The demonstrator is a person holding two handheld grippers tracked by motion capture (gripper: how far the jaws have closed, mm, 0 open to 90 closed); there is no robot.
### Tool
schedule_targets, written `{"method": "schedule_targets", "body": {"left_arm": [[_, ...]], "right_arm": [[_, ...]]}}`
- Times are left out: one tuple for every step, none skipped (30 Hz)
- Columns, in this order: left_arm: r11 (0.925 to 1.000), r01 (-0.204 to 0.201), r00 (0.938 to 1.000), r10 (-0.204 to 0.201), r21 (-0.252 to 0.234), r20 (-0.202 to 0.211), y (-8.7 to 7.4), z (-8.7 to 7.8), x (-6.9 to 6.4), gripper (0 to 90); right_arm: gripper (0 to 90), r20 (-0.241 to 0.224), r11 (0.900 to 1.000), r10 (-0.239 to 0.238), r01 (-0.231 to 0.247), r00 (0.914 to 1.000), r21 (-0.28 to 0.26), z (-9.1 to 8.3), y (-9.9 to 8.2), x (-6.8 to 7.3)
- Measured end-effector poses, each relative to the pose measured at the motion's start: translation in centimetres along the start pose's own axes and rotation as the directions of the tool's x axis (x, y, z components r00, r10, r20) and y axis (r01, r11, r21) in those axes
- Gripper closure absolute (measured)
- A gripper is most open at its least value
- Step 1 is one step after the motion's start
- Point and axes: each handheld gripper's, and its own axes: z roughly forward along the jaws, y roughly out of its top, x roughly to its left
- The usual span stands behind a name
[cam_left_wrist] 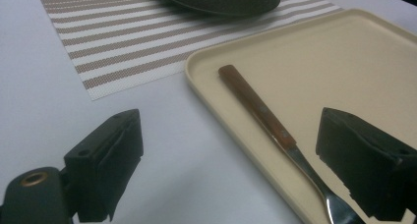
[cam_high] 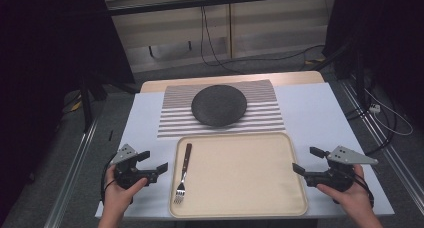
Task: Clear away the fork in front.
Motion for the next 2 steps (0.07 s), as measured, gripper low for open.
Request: {"method": "schedule_targets", "body": {"left_arm": [[1.0000,0.005,1.0000,-0.005,-0.002,-0.004,-0.04,0.05,0.05,10.6],[1.0000,0.005,1.0000,-0.005,-0.002,-0.004,-0.04,0.05,0.05,10.5]], "right_arm": [[13.0,0.003,1.0000,0.000,0.000,1.0000,0.003,0.15,-0.04,-0.01],[13.0,0.002,1.0000,-0.003,0.003,1.0000,0.009,0.24,-0.06,-0.02]]}}
